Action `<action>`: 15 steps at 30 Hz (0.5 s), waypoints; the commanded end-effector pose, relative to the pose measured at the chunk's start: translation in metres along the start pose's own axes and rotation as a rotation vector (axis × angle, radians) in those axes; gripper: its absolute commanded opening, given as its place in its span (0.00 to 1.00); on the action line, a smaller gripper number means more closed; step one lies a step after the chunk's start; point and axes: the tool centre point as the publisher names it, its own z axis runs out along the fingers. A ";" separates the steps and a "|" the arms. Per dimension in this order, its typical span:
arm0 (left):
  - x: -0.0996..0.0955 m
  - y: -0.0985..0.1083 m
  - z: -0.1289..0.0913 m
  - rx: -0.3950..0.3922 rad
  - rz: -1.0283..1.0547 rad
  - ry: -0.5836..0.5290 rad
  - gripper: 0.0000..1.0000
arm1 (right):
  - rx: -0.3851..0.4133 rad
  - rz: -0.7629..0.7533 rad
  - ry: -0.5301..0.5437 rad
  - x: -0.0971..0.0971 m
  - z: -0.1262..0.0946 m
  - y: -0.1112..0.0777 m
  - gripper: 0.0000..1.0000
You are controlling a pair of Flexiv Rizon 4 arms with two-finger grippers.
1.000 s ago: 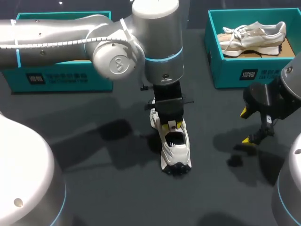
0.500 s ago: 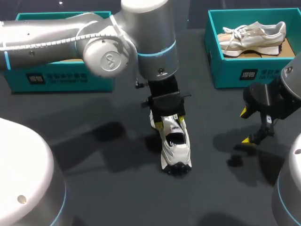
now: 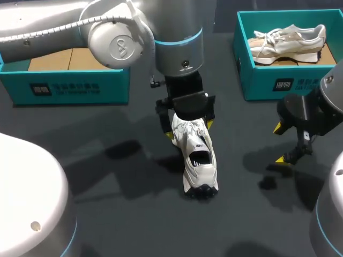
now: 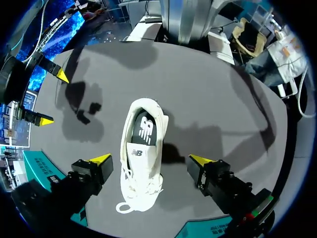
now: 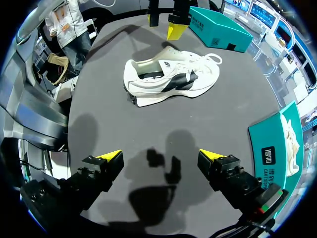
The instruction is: Take the shoe out of the shoebox, open the shoe tongue, remove and reinsert the insole, then place the shoe into the shoebox
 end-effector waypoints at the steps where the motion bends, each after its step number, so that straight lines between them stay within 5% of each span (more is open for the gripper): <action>1: 0.005 -0.014 -0.006 0.004 -0.265 0.041 1.00 | 0.001 0.000 -0.001 0.001 0.000 0.000 1.00; 2: 0.002 -0.017 -0.012 -0.021 -0.474 0.062 1.00 | 0.001 0.000 -0.001 0.001 0.000 0.000 1.00; 4: 0.004 -0.021 -0.023 -0.204 -0.819 -0.071 1.00 | 0.001 0.000 -0.001 0.001 0.000 0.000 1.00; 15: 0.004 -0.021 -0.023 -0.204 -0.819 -0.071 1.00 | 0.001 0.000 -0.001 0.001 0.000 0.000 1.00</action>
